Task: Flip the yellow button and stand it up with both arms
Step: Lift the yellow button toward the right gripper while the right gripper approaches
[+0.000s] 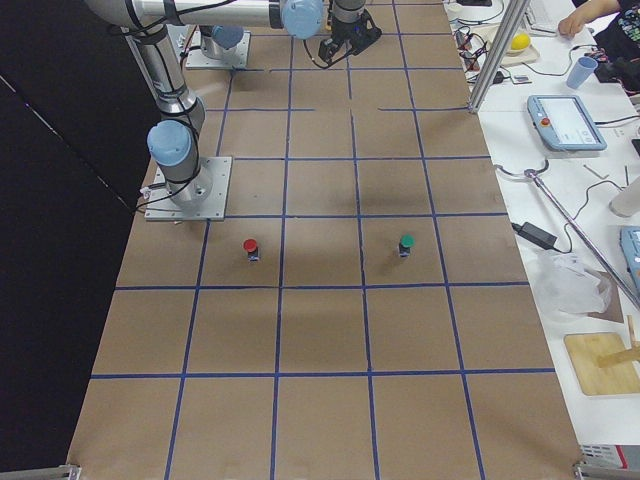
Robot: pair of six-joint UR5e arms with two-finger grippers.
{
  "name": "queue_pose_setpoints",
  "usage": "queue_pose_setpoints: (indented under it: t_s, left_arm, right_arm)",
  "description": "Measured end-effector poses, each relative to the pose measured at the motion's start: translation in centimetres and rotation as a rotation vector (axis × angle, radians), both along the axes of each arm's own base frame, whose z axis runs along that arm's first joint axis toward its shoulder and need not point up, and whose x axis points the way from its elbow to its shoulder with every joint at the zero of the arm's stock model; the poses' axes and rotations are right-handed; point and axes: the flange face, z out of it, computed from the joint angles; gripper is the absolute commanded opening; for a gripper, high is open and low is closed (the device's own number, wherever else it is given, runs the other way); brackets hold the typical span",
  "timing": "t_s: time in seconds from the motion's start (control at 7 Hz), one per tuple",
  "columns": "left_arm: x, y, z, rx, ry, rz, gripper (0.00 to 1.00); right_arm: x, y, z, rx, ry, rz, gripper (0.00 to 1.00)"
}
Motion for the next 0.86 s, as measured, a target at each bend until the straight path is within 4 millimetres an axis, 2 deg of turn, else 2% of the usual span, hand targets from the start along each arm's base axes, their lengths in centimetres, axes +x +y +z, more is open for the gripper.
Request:
queue_pose_setpoints:
  t_s: [0.43, 0.86]
  left_arm:
    - [-9.5, -0.7, 4.2, -0.177, 0.346, -0.056, 0.15]
    - [-17.6, -0.2, 9.4, -0.239, 0.68, 0.068, 0.11]
  right_arm:
    - [0.9, -0.8, -0.7, 0.096, -0.134, -0.14, 1.0]
    - [0.6, -1.6, -1.1, 0.172, -0.215, -0.248, 1.0]
